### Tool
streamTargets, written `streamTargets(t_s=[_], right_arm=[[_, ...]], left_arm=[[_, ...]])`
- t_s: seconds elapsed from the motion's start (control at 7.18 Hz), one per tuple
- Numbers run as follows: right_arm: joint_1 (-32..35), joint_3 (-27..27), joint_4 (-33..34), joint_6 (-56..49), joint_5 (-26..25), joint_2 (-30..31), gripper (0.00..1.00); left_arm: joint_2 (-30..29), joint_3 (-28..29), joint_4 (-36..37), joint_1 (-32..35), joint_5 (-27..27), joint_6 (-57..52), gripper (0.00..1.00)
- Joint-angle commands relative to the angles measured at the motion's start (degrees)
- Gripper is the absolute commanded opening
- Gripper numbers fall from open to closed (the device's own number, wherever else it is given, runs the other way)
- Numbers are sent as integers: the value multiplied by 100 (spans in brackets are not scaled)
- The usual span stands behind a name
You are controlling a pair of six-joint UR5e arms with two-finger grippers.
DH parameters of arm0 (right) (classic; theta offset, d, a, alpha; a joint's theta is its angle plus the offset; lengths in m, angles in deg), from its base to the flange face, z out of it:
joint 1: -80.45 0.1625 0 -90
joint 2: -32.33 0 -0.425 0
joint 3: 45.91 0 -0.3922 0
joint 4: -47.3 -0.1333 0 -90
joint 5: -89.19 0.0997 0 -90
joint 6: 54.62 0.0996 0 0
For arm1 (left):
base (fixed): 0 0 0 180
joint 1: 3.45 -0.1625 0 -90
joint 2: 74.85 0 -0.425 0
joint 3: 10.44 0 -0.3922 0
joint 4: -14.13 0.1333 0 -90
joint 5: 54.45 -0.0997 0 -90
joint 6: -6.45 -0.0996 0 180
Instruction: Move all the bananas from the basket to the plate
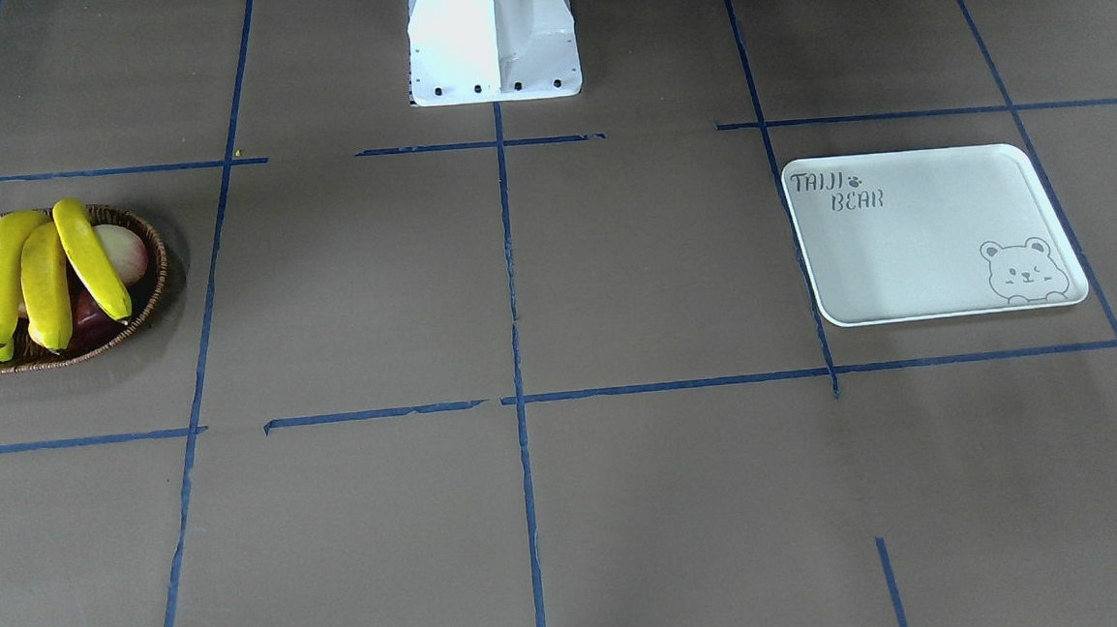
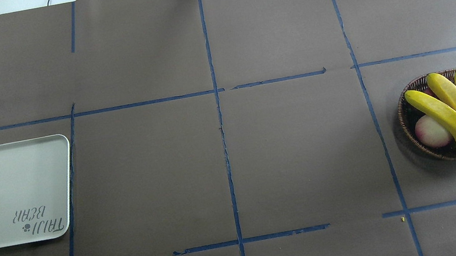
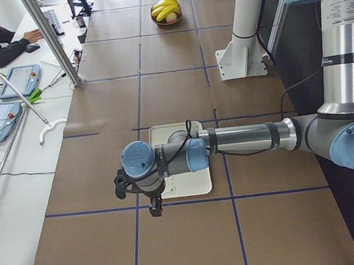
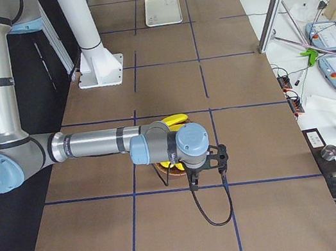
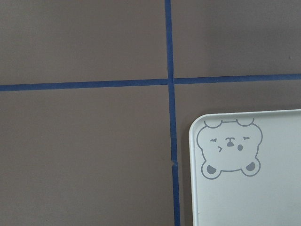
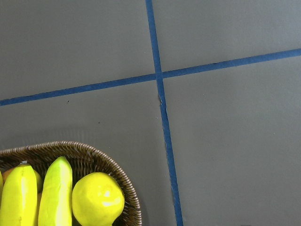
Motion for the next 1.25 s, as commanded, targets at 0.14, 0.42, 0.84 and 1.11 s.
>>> streamTargets(t_s=[0.14, 0.42, 0.84, 1.11], right_arm=[[4, 127, -15, 3, -21, -19, 100], [4, 110, -23, 3, -21, -37, 100], [4, 83, -23, 47, -12, -55, 100], [-22, -14, -32, 73, -12, -160, 100]], left_arm=[[17, 0, -1, -14, 0, -5, 100], [17, 35, -1, -14, 0, 4, 100], [17, 44, -1, -14, 0, -5, 100], [17, 26, -1, -13, 8, 4, 100]])
